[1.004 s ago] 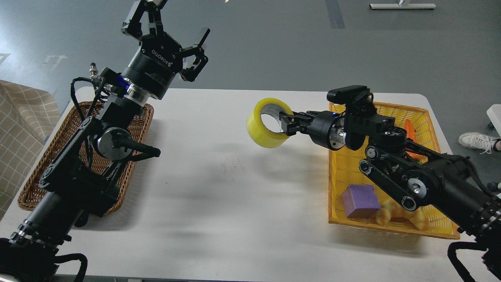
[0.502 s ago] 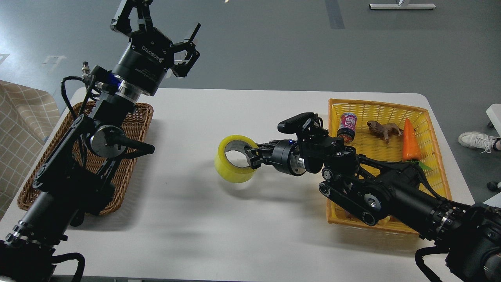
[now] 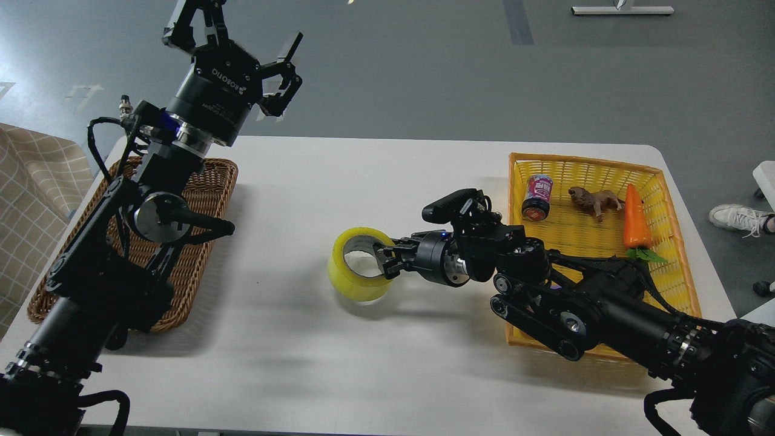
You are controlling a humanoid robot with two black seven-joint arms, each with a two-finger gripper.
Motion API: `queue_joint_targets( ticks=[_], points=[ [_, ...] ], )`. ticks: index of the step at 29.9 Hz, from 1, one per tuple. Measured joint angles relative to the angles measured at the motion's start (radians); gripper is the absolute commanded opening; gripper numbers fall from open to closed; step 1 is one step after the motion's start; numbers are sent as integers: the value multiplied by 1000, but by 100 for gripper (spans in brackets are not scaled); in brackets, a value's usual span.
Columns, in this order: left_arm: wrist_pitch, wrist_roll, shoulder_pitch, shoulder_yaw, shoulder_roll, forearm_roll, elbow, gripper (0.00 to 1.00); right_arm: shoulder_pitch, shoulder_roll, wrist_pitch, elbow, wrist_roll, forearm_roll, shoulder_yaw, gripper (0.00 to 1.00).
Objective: Place and transfer tape with both arms
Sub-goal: 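Lift the tape out of the tray and lower it onto the table center, then open the right gripper and withdraw the right arm upward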
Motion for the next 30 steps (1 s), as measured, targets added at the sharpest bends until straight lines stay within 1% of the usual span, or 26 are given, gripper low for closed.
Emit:
queue_joint_targets(
  ticks=[1,2,3,4,5,7,9,11,18,22,23,25,30],
  points=[
    [1,0,1,-1,0,0,-1,98,0,-1,-4,0,-1,0,0,33],
    [2,1,2,-1,0,0,-2,98,0,-2,-10,-1,-2,0,0,39],
    [2,2,2,-2,0,0,-3,98,-1,-2,-17,-1,-3,0,0,51],
    [4,3,3,-2,0,0,-3,98,-3,-3,-30,-3,-4,0,0,60],
    [8,3,3,-2,0,0,-3,98,-5,-3,-48,-6,-5,1,0,71],
    [17,3,3,-2,0,0,-4,98,-10,-5,-81,-8,-6,2,0,75],
    [21,3,3,-2,0,0,-6,98,-17,-6,-106,-8,-7,3,0,84],
    [22,3,3,-2,0,0,-7,98,-24,-6,-131,-8,-7,4,0,89],
    [25,2,3,-2,0,0,-9,98,-55,-6,-211,-8,-7,5,4,92],
    [34,2,3,-1,0,-1,-9,98,-48,-5,-230,-5,-13,7,32,94],
    [35,1,3,-2,0,-1,-9,98,-44,-5,-232,-3,-15,8,44,96],
    [38,1,3,-2,0,-1,-9,98,-36,-5,-233,7,-17,9,91,99],
    [45,7,3,-4,29,1,-9,98,-24,-6,-235,82,-18,12,257,100]
  ],
)
